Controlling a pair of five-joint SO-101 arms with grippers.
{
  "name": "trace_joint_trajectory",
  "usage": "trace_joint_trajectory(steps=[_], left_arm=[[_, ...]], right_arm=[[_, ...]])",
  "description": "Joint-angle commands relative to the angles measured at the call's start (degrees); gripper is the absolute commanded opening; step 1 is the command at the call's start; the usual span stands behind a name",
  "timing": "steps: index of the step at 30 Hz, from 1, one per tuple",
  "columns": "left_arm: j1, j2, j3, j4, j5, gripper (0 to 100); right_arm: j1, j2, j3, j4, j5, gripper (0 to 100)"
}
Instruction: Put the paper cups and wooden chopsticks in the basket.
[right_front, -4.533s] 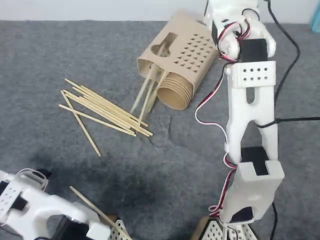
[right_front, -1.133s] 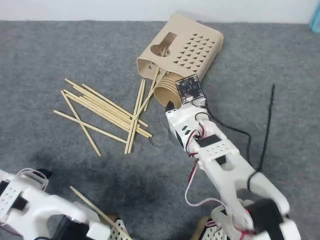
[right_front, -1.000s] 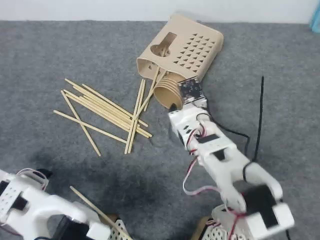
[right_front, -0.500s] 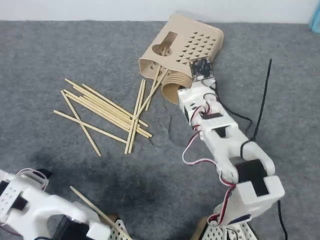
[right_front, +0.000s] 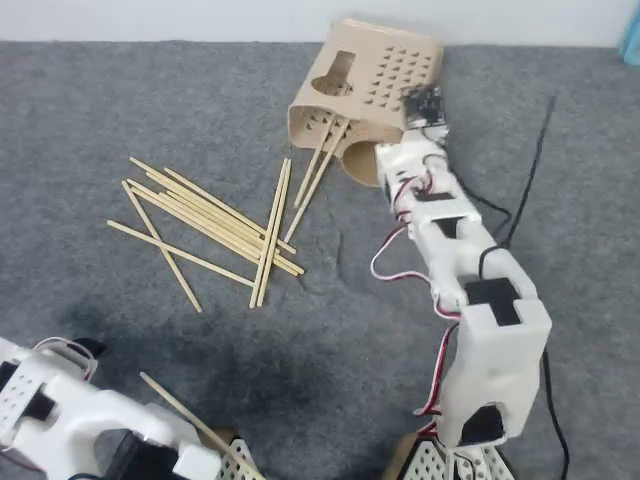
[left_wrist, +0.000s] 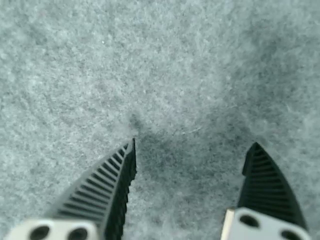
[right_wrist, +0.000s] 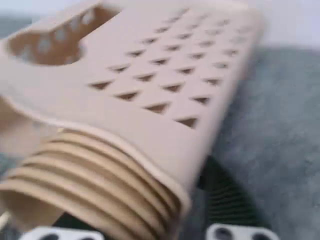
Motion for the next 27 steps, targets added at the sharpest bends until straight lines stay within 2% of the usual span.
trace_joint_trajectory(steps=[1,3,6,11,16,18,27], left_arm=[[0.4,-1.4,-0.2,-0.1,-0.9,33],[0.5,-1.4,-0.2,-0.1,-0.9,33],[0.5,-1.4,-0.2,-0.1,-0.9,33],[0.5,-1.4,-0.2,-0.1,-0.9,33],[0.5,-1.4,-0.2,-0.1,-0.9,33],[0.5,-1.4,-0.2,-0.1,-1.0,33],[0.4,-1.4,-0.2,-0.1,-1.0,33]], right_arm=[[0.6,-1.5,-5.9,0.4,-0.4,5.1],[0.6,-1.8,-6.4,0.4,-0.5,0.0],[0.4,-3.2,-8.6,5.6,-0.6,0.4],[0.3,-5.1,-20.5,28.4,-1.5,0.8],[0.7,-3.9,-38.6,53.8,-10.3,0.7],[0.7,-2.8,-46.2,62.8,-11.7,0.7],[0.7,3.8,-75.6,91.8,-12.0,0.7]])
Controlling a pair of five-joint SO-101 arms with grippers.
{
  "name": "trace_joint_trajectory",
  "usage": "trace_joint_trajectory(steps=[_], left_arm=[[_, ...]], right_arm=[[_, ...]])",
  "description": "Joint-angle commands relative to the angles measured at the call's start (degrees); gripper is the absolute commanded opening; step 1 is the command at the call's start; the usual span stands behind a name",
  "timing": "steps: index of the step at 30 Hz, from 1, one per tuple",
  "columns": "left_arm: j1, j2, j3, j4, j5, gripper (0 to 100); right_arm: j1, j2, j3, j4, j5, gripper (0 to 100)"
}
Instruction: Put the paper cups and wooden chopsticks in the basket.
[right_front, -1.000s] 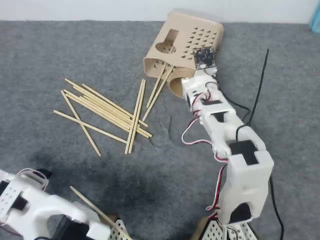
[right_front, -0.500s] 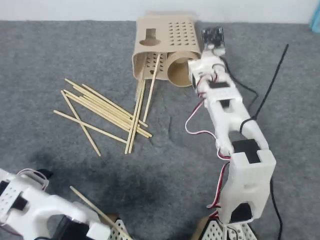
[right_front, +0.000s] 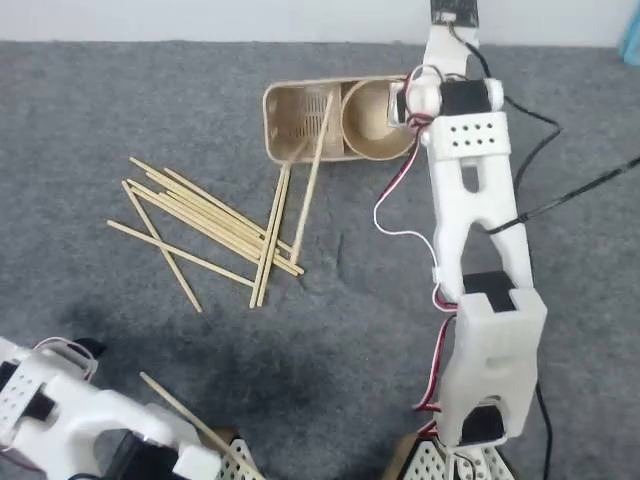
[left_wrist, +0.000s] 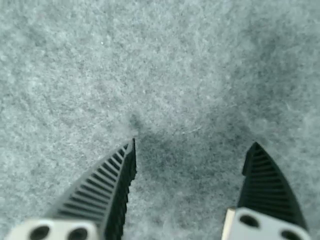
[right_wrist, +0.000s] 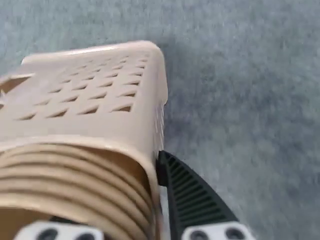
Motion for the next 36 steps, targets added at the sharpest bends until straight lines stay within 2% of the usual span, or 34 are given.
trace_joint_trajectory(steps=[1,8,20,28,30,34,36], left_arm=[[0.4,-1.4,-0.1,-0.1,-0.7,33],[0.2,-1.4,-0.1,-0.1,-0.7,33],[0.2,-1.8,0.4,0.0,-0.8,33],[0.3,-1.8,0.4,0.0,-0.8,33],[0.3,-1.8,0.4,0.0,-0.8,33],[0.2,-1.8,0.4,0.0,-0.8,33],[0.2,-1.8,0.4,0.0,-0.8,33]], right_arm=[[0.5,-0.1,-14.6,10.2,-0.9,0.7],[0.7,2.4,-25.6,24.0,-0.5,0.6],[7.3,-5.2,-1.1,23.8,8.5,0.6],[8.3,-6.6,1.3,22.5,11.8,1.1],[8.0,-6.7,-0.1,21.6,11.6,4.0],[6.3,-6.7,-2.7,19.6,9.6,18.4],[5.3,-6.7,-3.6,17.7,7.7,22.5]])
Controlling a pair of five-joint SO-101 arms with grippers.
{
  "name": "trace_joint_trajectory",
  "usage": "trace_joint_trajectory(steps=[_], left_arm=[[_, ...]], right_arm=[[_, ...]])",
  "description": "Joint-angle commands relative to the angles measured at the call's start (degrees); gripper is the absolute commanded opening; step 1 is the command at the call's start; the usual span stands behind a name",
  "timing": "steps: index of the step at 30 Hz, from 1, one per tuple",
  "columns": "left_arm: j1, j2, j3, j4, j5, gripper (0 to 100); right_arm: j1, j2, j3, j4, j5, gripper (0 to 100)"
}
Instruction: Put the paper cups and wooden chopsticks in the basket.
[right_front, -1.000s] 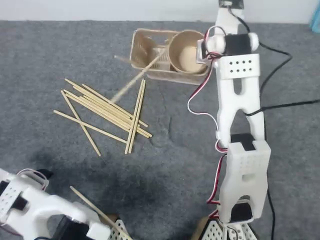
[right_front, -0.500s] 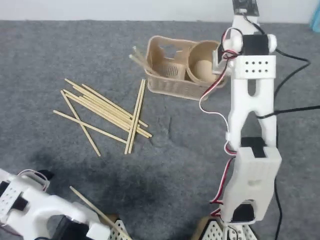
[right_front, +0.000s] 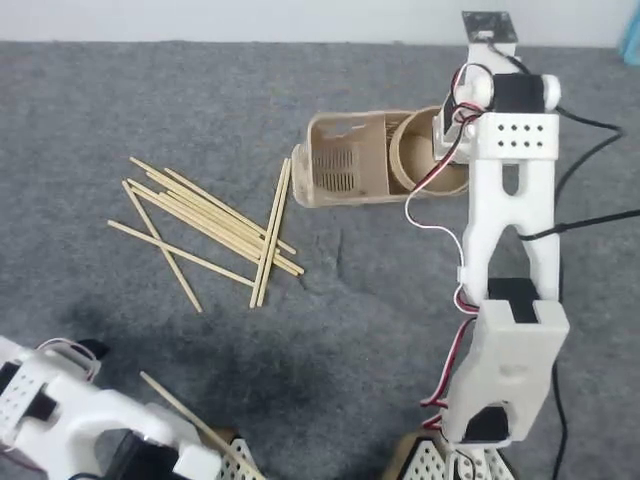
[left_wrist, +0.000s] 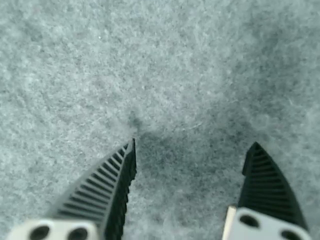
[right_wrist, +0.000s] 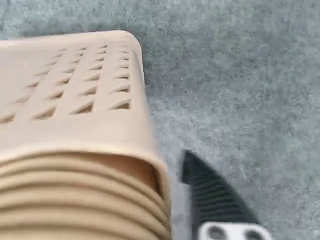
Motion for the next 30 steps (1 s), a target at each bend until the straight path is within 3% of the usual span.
trace_joint_trajectory(steps=[1,13,30], left_arm=[[0.2,-1.8,-0.2,0.0,-0.4,33],[0.2,-1.8,-0.2,0.0,-0.4,33],[0.2,-1.8,-0.2,0.0,-0.4,33]], right_arm=[[-1.9,-2.2,-4.7,-3.8,-2.8,23.4],[-7.1,-2.2,-12.0,-13.9,-3.3,23.5],[-5.9,2.5,-15.6,-14.6,-5.0,23.5]])
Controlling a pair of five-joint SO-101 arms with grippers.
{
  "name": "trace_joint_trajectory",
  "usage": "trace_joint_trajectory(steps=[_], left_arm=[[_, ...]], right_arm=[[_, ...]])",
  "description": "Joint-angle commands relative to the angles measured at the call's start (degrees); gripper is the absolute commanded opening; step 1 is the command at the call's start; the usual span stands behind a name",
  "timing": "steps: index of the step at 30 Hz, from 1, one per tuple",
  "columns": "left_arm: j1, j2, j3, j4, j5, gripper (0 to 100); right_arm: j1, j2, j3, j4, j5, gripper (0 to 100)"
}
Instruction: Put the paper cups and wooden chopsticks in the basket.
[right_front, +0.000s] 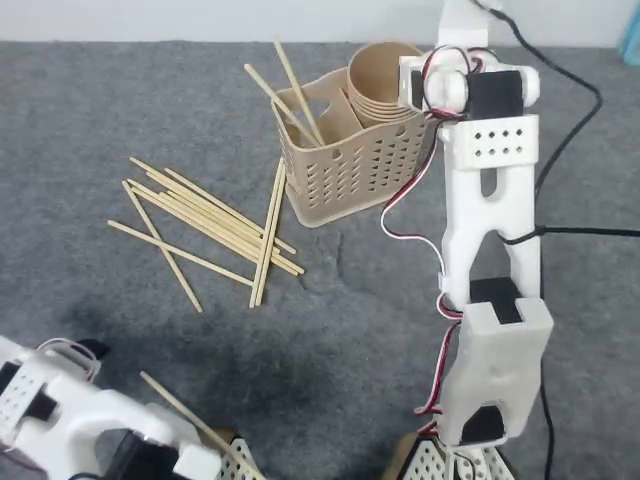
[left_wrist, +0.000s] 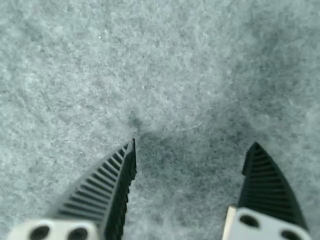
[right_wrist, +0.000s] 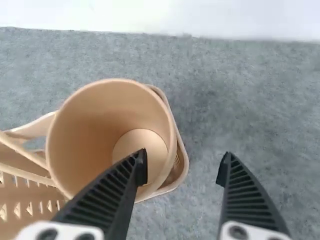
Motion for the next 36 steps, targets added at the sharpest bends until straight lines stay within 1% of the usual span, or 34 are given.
trace_joint_trajectory(steps=[1,7,8,9,11,12,13,15,16,23,30,33,36], left_arm=[[0.2,-1.8,-0.2,0.0,-0.4,33],[0.2,-1.8,-0.2,0.0,-0.4,33],[0.2,-1.8,-0.2,0.0,-0.4,33],[0.2,-1.8,-0.2,0.0,-0.4,33],[0.2,-1.8,-0.2,0.0,-0.4,33],[0.4,-1.8,-0.2,0.0,-0.4,33],[0.4,-1.8,-0.2,0.0,-0.4,33],[0.5,-1.8,-0.2,0.0,-0.4,33],[0.5,-1.8,-0.2,0.0,-0.4,33],[0.5,-1.8,-0.2,0.0,-0.4,33],[0.4,-1.8,-0.2,0.0,-0.4,33],[0.4,-1.8,-0.2,0.0,-0.4,33],[0.4,-1.8,-0.2,0.0,-0.4,33]], right_arm=[[0.7,1.9,-3.0,-2.1,-0.6,23.5],[0.7,9.3,-3.0,-6.0,-0.6,22.5],[0.7,10.2,-3.1,-6.2,-0.6,19.9],[0.7,10.8,-3.1,-6.1,-0.6,14.9],[0.5,11.4,-3.1,-6.1,-0.6,0.0],[0.5,11.4,-3.1,-5.8,-1.0,0.6],[0.5,11.4,-3.2,-5.3,-2.4,3.4],[0.7,10.4,-4.0,-3.6,-6.1,0.0],[0.7,9.9,-4.9,-1.4,-6.8,1.1],[1.1,7.9,-11.9,16.0,-6.6,0.6],[2.6,4.4,-4.0,16.2,-6.5,0.6],[2.7,-0.7,0.7,16.4,-6.3,0.5],[2.2,-7.9,7.1,16.5,-4.2,0.5]])
